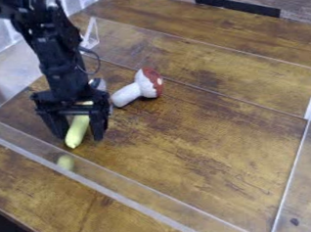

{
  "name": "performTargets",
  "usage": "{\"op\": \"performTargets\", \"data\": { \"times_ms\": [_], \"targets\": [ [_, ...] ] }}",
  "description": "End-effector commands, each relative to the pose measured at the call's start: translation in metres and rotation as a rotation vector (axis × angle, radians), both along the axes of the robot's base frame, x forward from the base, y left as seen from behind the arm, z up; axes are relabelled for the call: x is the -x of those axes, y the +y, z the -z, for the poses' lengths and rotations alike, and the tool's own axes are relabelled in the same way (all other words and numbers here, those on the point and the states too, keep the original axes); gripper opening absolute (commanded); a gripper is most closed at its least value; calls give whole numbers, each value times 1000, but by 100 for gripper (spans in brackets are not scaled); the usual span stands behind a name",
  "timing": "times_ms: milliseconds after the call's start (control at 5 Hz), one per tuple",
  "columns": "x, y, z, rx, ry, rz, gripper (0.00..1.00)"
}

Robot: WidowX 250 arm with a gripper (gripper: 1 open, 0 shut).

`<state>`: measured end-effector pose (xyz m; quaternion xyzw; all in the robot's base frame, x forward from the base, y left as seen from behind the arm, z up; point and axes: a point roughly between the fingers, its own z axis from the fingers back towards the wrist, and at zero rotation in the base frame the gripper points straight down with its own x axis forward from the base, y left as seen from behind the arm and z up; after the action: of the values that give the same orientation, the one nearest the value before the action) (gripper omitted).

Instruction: Move the green spoon to the right

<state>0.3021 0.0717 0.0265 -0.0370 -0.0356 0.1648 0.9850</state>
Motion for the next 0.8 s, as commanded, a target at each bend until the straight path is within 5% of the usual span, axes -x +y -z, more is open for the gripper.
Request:
{"op": "performTargets", "data": {
  "times_ms": [0,200,600],
  "targets": [
    [-11,15,-13,-14,-48,-26,0],
    [-16,18,-15,-11,-51,-16,0],
    [-14,32,-21,18,-58,172,0]
  ]
}}
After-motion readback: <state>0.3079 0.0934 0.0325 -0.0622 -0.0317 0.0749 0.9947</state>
